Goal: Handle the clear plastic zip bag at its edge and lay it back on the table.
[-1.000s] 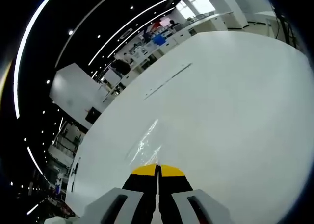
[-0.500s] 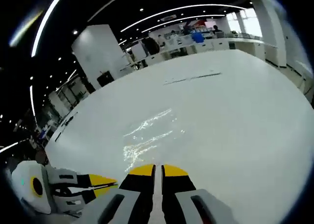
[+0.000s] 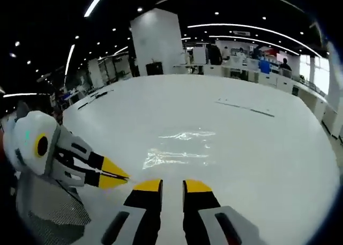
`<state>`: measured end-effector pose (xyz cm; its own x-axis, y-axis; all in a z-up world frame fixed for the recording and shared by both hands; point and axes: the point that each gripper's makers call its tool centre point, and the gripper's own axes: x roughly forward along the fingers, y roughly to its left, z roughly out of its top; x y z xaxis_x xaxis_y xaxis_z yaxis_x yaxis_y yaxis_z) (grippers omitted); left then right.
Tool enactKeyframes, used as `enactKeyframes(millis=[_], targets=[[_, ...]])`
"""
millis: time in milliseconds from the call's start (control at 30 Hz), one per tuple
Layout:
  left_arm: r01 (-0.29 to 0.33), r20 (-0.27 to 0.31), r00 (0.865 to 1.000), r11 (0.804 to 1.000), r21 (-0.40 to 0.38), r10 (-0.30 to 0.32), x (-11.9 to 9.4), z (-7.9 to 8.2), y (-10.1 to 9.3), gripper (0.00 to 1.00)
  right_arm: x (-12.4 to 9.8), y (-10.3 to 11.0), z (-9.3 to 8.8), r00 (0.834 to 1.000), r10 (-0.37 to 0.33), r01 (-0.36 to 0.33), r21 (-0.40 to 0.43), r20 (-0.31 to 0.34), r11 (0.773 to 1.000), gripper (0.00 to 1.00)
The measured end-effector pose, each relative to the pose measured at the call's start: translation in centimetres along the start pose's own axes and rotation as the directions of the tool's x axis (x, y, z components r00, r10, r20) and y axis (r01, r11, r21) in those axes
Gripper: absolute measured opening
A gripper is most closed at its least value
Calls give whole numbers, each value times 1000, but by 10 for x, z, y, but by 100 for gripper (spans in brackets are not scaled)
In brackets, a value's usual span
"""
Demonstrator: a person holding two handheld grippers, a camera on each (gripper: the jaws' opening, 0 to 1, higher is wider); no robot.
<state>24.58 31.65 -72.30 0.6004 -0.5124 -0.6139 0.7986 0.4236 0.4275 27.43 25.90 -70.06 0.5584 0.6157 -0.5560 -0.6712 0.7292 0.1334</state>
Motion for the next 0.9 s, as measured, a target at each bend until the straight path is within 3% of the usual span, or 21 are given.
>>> enactKeyframes(millis=[67, 133, 233, 367, 567, 900], targets=[[5, 3, 1000, 1000, 7, -5, 0, 1, -1, 0, 1, 1, 0, 1000, 23, -23, -23, -3, 999, 12], [9, 8, 1000, 1000, 15, -9, -2, 2, -1, 0, 2, 3, 1, 999, 52, -52, -111, -4, 992, 13], [23, 14, 1000, 1000, 19, -24, -3, 4, -3, 0, 2, 11, 1, 993, 116, -117, -226, -17, 967, 15], [43, 15, 999, 999, 30, -43, -5, 5, -6, 0, 0, 21, 2, 979, 203, -200, -278, -18, 939, 18], [54, 16, 998, 997, 51, -54, -8, 7, -7, 0, -5, 22, 0, 975, 214, -218, -382, -52, 898, 16], [57, 35, 998, 997, 52, -59, -11, 15, -6, 0, -6, 30, -2, 971, 219, -237, -557, -99, 796, 17]])
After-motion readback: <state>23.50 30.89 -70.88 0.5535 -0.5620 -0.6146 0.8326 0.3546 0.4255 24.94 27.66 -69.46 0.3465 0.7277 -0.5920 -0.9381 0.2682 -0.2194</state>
